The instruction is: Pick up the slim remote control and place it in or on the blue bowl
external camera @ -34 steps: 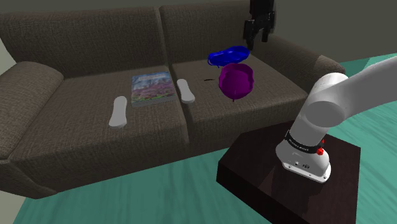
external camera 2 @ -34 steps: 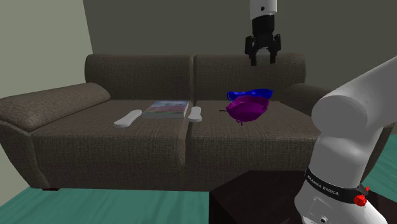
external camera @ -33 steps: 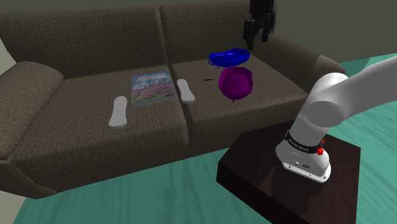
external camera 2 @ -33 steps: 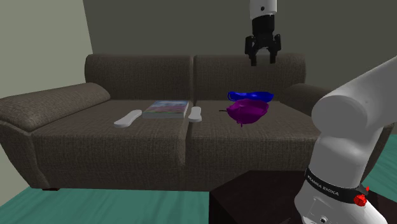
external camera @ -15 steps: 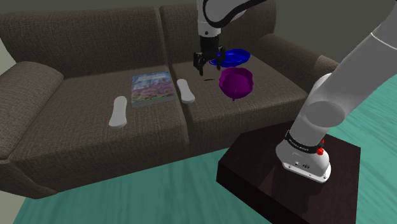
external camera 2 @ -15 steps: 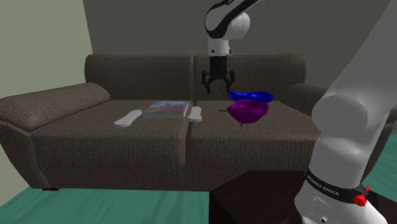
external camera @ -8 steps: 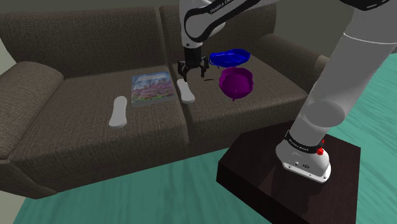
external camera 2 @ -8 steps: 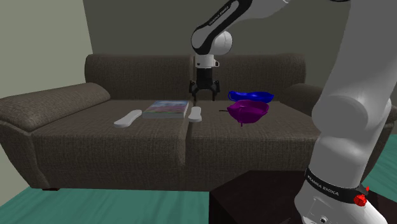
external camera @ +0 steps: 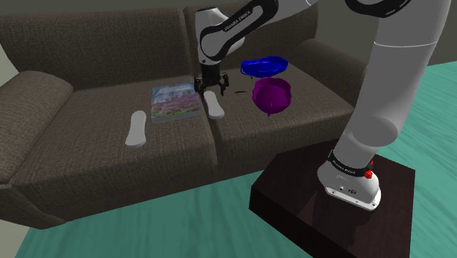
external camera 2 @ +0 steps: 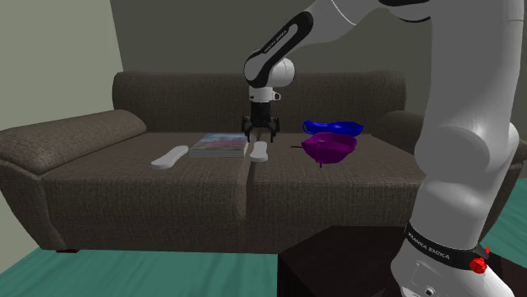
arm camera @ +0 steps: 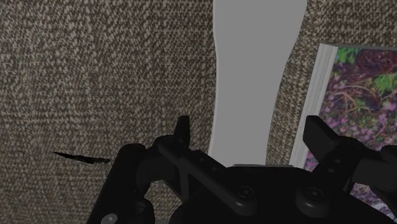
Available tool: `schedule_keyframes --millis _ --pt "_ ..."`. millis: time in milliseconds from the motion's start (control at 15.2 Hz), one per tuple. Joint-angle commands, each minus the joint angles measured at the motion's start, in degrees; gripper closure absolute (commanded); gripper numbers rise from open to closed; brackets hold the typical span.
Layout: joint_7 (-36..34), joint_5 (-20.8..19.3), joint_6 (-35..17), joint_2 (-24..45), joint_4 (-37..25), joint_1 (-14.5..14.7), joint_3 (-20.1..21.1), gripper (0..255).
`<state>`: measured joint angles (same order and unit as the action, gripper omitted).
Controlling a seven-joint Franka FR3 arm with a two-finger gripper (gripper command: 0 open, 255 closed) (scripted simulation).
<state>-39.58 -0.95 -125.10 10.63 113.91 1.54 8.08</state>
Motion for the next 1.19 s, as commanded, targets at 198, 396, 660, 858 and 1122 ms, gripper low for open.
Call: schedule_keyframes --millis 198,396,660,858,1122 --pt "-0.44 -0.41 -3.55 2.23 1.29 0.19 -0.05 0" --pt "-0.47 -0.46 -3.94 2.47 1.44 0.2 -0.06 0" --pt "-0.47 -0.46 -3.94 2.47 1.44 0.2 -0.06 0" --pt "-0.47 -0.46 -3.93 2.47 1.44 0.2 -0.06 255" --pt "-0.47 -0.46 -3.92 2.48 1.42 0.2 -0.06 255"
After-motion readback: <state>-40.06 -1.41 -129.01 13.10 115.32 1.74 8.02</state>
